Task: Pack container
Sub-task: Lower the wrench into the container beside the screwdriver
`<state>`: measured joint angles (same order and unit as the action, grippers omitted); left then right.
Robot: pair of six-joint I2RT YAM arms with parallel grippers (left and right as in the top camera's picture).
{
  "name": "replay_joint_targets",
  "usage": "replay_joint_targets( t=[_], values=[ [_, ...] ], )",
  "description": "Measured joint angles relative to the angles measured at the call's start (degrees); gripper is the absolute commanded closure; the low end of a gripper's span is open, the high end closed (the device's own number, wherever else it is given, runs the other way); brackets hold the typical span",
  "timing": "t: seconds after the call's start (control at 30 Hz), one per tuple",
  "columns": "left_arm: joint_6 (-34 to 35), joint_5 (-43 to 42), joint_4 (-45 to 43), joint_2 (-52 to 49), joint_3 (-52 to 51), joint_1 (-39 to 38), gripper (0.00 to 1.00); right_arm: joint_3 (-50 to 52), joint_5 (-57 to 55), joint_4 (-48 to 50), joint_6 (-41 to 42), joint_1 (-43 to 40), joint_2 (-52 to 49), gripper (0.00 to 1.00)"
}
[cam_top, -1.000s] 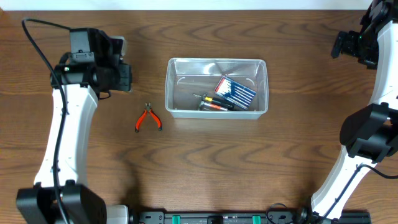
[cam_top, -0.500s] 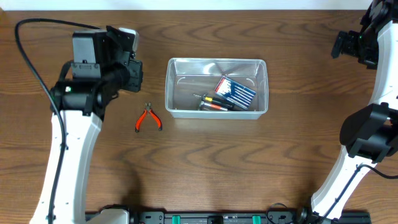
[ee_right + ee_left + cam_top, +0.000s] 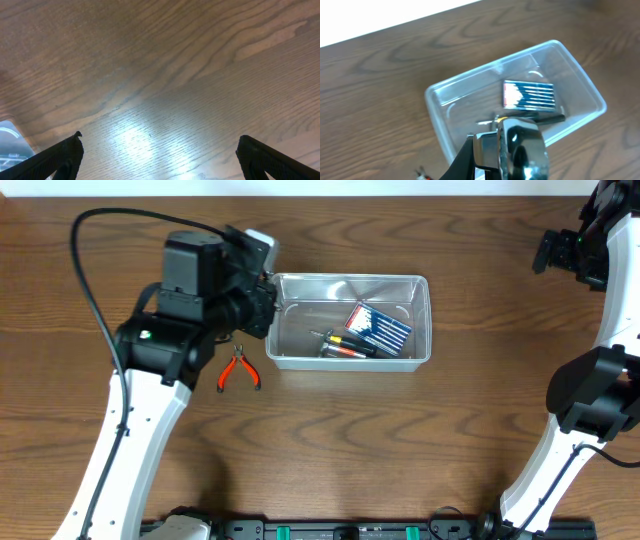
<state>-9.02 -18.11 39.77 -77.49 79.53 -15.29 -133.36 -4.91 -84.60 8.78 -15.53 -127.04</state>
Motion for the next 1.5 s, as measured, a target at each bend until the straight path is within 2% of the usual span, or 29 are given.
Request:
replay_joint_targets(
  t=[0.4, 1.07, 1.5],
  values=[
    [0.5, -0.1, -1.4, -7.8, 0.0, -7.0, 0.94, 0.0, 0.0, 0.0, 0.0, 0.0, 0.0, 0.01],
    [1.3, -0.2, -2.3, -23.3, 0.0, -7.1, 0.94, 0.0, 0.0, 0.0, 0.0, 0.0, 0.0, 0.01],
    [1.3, -0.2, -2.3, -25.6, 0.0, -7.1, 0.94, 0.0, 0.0, 0.0, 0.0, 0.0, 0.0, 0.01]
  ],
)
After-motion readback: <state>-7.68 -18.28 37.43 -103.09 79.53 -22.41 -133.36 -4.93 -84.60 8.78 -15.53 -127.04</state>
